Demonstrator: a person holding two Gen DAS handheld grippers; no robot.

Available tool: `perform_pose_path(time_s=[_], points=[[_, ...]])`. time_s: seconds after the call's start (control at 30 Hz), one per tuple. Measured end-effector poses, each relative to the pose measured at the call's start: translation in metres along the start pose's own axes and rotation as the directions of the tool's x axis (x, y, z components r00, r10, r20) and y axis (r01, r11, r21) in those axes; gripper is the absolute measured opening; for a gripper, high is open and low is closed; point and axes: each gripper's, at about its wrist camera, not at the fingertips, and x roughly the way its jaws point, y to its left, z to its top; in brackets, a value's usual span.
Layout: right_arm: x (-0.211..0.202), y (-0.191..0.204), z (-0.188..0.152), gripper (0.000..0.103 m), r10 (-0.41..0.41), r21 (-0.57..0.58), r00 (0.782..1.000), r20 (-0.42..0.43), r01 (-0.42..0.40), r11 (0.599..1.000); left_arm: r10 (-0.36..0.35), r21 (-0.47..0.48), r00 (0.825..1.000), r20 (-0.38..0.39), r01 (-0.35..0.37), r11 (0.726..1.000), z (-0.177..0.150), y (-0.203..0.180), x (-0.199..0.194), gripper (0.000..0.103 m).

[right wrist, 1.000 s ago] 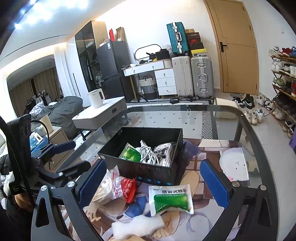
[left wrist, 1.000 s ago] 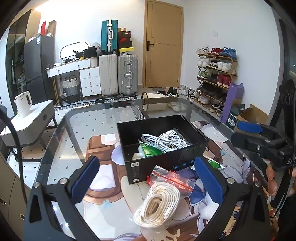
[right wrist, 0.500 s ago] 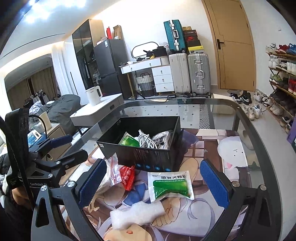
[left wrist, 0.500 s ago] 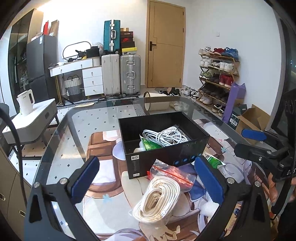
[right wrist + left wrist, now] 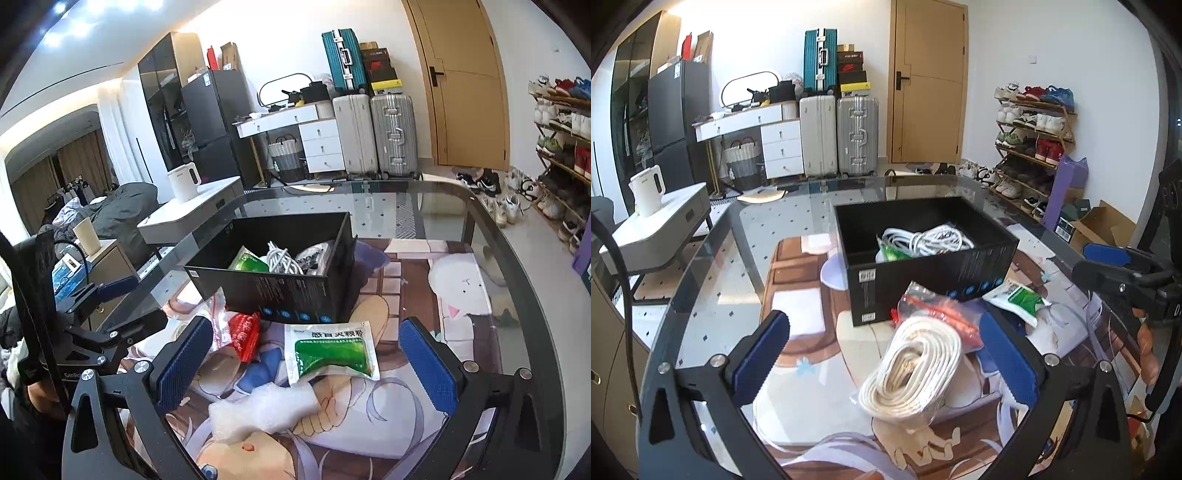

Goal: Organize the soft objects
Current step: 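Move both open grippers back toward the remaining items on the mat, then grasp the clear zip bag of white rope with the left gripper while the right gripper grasps the white foam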

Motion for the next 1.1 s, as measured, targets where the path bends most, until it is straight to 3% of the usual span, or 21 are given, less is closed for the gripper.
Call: perform_pose_path(time_s=[0.5,0.73,1.1], points=[[0.028,-0.016,-0.012,0.102,-0.025,0.046,0.991,-0.129,0.032,0.998,0.004,0.029,0.998,-0.059,-0.002,1.000,-0.010,-0.001,0.015,0.103],[0.031,-0.014,-0.020,0.102,0.025,0.041,0.979,-0.203,-0.018,0.999,0.010,0.043,0.997,-0.078,-0.006,0.999,-0.014,-0.001,0.018,0.103],[0.037,0.016,-0.039,0.102,0.097,-0.094,0.957,-0.274,-0.127,0.987,0.017,0.042,0.996,-0.093,-0.014,0.999,-0.020,0.001,0.015,0.103]])
